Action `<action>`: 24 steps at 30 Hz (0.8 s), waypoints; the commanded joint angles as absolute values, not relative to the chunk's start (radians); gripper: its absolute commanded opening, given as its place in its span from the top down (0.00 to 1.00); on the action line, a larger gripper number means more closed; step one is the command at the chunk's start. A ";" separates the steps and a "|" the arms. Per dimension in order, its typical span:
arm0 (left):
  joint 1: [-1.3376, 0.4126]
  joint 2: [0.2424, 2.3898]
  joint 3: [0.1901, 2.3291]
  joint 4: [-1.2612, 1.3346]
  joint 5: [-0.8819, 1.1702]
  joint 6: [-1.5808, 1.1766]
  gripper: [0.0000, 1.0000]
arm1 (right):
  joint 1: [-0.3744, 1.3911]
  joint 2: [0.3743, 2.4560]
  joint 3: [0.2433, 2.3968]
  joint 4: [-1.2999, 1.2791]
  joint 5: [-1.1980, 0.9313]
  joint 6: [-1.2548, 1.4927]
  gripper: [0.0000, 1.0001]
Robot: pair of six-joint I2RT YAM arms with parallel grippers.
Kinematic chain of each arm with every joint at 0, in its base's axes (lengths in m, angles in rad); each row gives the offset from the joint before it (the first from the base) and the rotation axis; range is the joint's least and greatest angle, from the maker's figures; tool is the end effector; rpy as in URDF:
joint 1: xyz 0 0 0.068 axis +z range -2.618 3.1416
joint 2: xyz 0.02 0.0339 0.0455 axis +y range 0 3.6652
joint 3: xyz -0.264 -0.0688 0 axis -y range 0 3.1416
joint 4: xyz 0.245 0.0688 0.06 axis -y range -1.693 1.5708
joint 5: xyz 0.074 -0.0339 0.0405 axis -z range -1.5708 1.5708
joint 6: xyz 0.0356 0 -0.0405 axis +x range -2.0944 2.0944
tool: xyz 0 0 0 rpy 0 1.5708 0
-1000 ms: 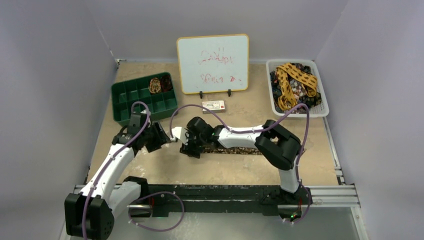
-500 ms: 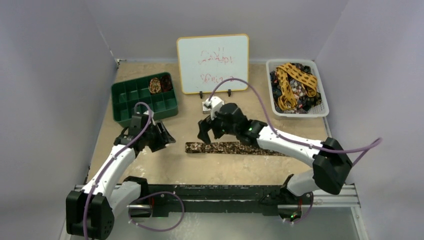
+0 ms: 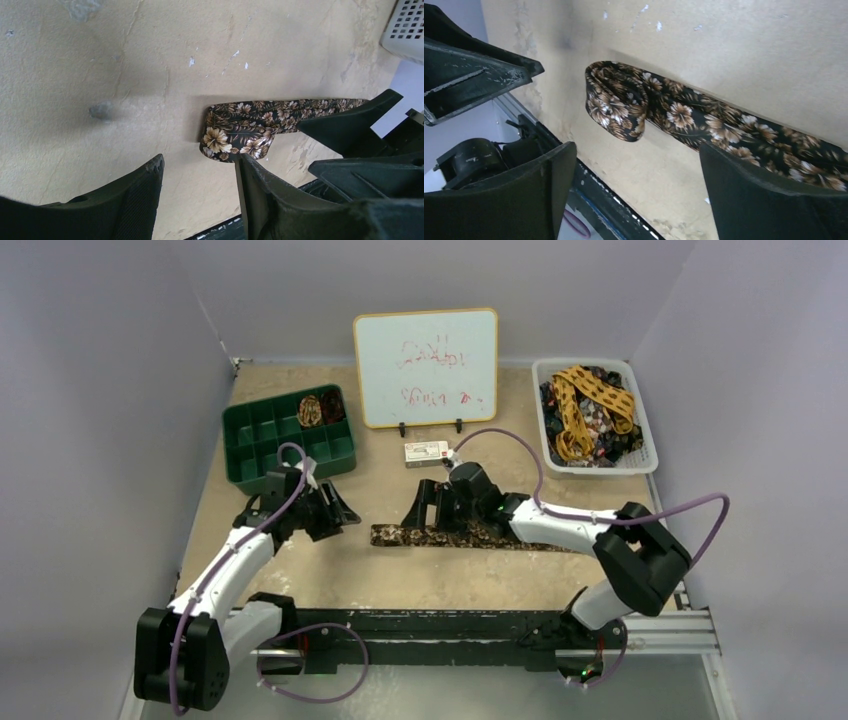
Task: Roll the ties
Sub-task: Roll the tie at the center of the board.
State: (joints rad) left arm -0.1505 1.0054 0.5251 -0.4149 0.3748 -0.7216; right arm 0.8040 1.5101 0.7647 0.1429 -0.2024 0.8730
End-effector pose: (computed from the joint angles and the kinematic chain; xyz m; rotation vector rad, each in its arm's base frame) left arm 0.1865 -0.0415 0.1928 -0.5581 2.5068 -0.8206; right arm 0.2130 0.2314 0.1932 -0.0454 2.4090 1.1043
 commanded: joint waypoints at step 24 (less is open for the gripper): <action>-0.143 1.044 0.493 -0.303 0.499 -0.692 0.47 | 0.851 1.733 0.903 0.205 -0.268 0.964 0.66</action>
State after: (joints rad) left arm -0.1505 1.0389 0.5060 -0.3511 0.4667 -0.7136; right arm 0.8600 1.7245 0.8646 0.1837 -0.2329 0.9623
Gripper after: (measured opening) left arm 0.529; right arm 0.370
